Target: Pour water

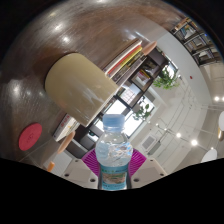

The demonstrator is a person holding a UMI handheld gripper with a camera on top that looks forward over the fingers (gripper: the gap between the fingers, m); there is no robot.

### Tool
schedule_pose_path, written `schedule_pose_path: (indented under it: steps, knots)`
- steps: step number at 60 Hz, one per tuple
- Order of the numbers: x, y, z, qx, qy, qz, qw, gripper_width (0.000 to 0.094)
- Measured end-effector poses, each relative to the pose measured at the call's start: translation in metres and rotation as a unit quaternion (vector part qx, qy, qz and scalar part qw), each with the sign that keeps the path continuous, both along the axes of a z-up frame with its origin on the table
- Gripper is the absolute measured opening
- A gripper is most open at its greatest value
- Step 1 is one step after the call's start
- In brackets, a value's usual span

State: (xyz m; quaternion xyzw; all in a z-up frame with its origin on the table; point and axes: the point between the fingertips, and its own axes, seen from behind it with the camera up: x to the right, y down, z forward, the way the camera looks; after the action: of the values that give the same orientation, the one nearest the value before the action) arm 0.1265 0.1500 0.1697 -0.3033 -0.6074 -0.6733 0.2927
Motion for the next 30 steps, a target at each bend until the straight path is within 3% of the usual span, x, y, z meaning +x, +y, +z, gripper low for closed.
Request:
schedule_pose_path:
  steps: [17,24,30]
  knots:
    - [0.011,0.004,0.002,0.009,0.019,-0.01,1.0,0.0334]
    - [0.016,-0.003,0.025,0.028,0.171,-0.009,0.985,0.0336]
    - [0.022,-0.013,0.047,0.043,0.36,-0.012,0.932,0.0336]
